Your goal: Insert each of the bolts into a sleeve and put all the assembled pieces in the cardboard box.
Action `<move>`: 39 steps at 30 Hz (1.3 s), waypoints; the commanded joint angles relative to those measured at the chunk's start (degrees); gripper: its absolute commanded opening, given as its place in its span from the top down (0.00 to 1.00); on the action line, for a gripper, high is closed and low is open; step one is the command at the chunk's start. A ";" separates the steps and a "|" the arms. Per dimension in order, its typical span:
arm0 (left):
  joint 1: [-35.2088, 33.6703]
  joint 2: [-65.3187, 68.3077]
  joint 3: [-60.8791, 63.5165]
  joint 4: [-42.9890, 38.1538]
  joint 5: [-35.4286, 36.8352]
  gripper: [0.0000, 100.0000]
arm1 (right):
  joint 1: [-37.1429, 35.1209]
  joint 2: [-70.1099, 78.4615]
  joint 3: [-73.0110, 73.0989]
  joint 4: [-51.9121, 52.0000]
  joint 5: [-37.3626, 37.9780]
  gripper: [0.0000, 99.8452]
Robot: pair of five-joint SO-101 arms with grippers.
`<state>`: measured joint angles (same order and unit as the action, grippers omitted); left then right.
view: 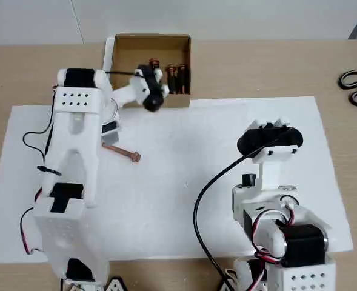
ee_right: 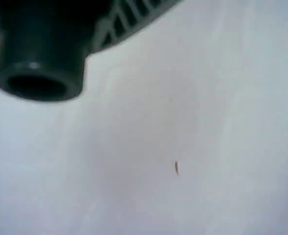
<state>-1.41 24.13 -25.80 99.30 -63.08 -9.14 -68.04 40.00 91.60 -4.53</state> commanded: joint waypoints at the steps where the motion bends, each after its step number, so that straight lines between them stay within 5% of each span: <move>1: -0.70 -3.16 0.13 1.05 -6.24 0.80 | 0.48 -0.04 -0.18 -1.45 -0.35 1.00; 17: 0.00 2.20 0.92 0.88 -20.75 0.80 | 0.57 -0.04 -0.18 -1.45 -0.35 1.00; 39: 6.86 6.42 7.16 -1.76 -26.11 0.80 | 0.57 -0.04 -0.18 -1.45 -0.35 1.00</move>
<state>5.10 30.11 -18.59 99.03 -76.70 -9.14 -68.04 40.00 91.60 -4.53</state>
